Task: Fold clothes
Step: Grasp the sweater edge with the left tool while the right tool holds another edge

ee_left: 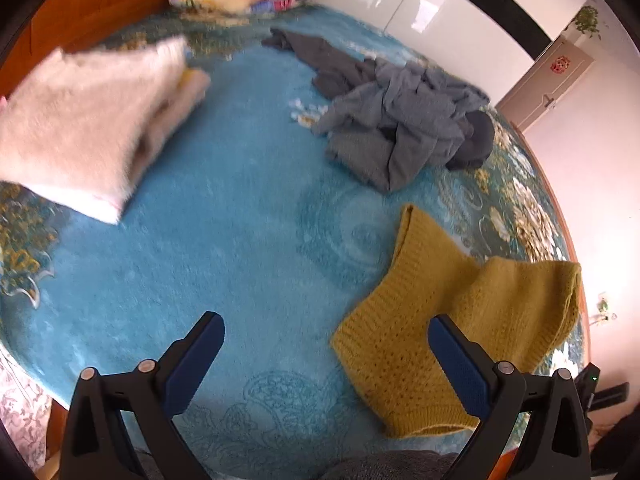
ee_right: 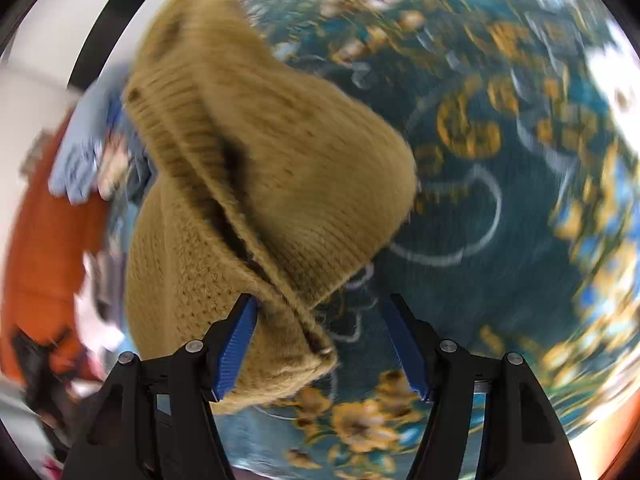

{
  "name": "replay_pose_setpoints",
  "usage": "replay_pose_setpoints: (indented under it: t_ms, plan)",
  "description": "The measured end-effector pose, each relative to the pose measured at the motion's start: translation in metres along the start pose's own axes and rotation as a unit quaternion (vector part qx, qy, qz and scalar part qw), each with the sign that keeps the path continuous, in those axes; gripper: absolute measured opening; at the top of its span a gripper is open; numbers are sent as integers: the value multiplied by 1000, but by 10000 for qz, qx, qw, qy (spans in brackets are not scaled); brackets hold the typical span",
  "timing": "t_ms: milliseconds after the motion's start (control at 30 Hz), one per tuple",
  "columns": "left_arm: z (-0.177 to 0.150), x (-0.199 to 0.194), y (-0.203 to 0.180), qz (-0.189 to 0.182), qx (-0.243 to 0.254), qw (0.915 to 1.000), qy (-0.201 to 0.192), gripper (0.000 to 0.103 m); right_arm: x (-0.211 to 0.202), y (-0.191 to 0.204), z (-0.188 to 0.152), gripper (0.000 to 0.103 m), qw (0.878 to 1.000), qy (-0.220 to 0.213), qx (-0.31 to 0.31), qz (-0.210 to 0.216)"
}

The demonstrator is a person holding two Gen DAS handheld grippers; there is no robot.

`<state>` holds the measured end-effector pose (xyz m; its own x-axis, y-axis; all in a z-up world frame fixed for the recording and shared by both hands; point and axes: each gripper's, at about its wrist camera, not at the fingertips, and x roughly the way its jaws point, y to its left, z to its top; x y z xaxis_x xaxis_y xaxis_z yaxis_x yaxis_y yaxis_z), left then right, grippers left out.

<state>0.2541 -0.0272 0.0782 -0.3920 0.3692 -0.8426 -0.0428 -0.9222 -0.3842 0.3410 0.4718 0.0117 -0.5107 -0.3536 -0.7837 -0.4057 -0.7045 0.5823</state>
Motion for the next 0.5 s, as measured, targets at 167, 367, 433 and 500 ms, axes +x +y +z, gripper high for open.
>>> replay_pose_setpoints:
  t_ms: [167, 367, 433, 500]
  plan:
    - [-3, 43, 14, -346, -334, 9964, 694, 103, 3, 5, 0, 45, 9992, 179, 188, 302]
    - [-2, 81, 10, -709, -212, 9860, 1492, 102, -6, 17, 4, 33, 9992, 186, 116, 347]
    - [-2, 91, 8, -859, -198, 9814, 1704, 102, -4, 16, 3, 33, 9992, 171, 122, 340]
    - [-3, 100, 4, -973, -188, 9777, 1854, 101, -2, 14, 1, 33, 9992, 161, 145, 333]
